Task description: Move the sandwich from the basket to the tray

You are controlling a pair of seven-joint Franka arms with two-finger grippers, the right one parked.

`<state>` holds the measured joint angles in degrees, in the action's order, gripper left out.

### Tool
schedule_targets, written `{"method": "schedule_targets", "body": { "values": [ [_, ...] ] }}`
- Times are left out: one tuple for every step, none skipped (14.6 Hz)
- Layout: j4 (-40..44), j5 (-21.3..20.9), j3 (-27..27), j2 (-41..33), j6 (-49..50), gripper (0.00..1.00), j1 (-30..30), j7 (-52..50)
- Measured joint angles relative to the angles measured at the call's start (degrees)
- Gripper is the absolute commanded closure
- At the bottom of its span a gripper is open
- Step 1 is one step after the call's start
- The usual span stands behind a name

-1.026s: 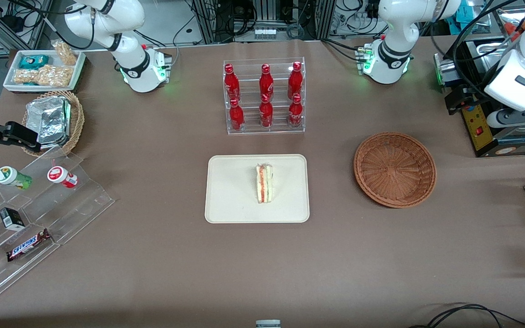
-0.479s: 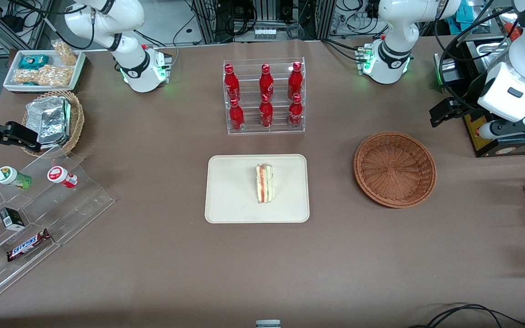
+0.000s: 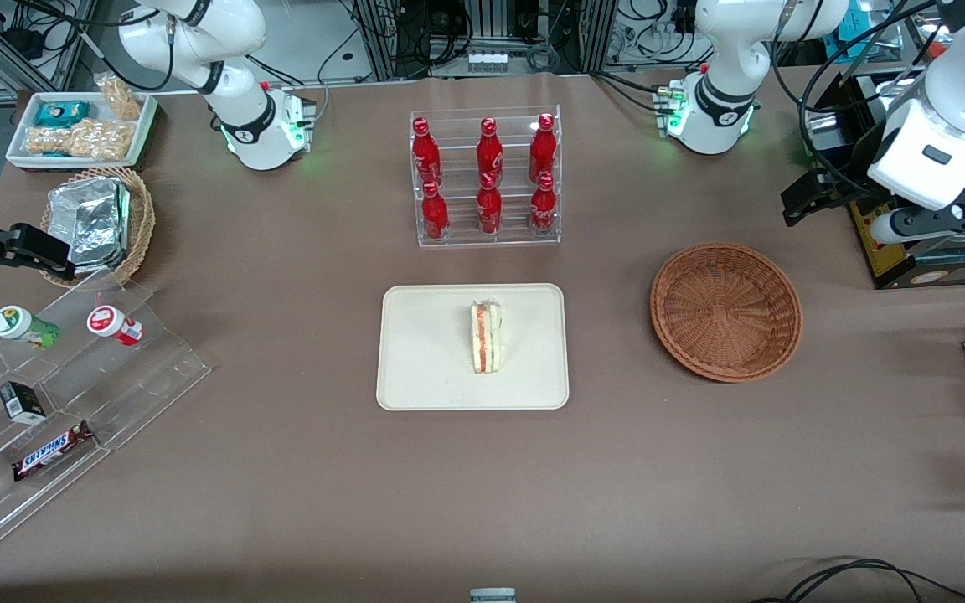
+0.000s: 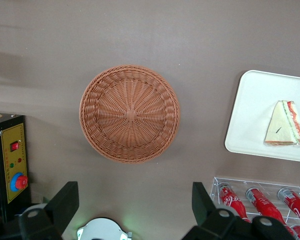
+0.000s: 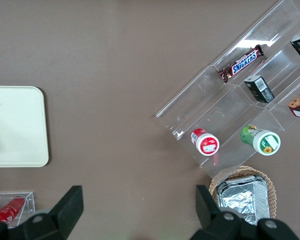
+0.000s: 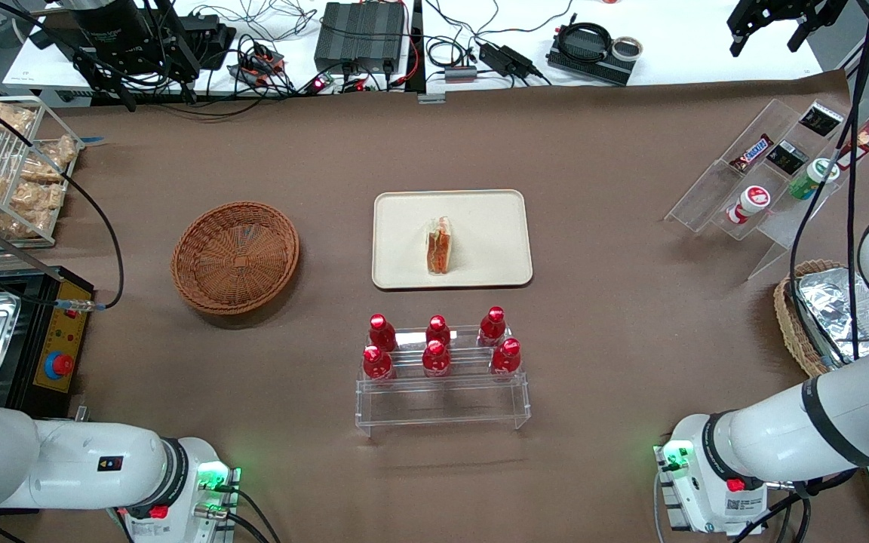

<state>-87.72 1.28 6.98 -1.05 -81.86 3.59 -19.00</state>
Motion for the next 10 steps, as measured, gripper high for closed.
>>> {"method": "schedule_targets", "body": {
  "values": [
    [0.00,0.00,-0.24,0.00,0.04,0.00,-0.02,0.00],
    [-0.01,0.00,-0.57,0.00,0.04,0.00,-0.05,0.00],
    [-0.01,0.00,-0.84,0.00,0.04,0.00,-0.08,0.00],
    [-0.01,0.00,-1.01,0.00,0.04,0.00,-0.10,0.00],
    [-0.01,0.00,-1.07,0.00,0.04,0.00,-0.12,0.00],
    [-0.01,0.00,-1.07,0.00,0.04,0.00,-0.11,0.00],
    [-0.01,0.00,-1.07,0.00,0.04,0.00,-0.11,0.00],
    [-0.01,-0.01,-1.07,0.00,0.04,0.00,-0.11,0.00],
    [-0.01,-0.03,-1.07,0.00,0.04,0.00,-0.12,0.00],
    [-0.01,-0.05,-1.08,0.00,0.03,0.00,-0.13,0.00]
  ]
}}
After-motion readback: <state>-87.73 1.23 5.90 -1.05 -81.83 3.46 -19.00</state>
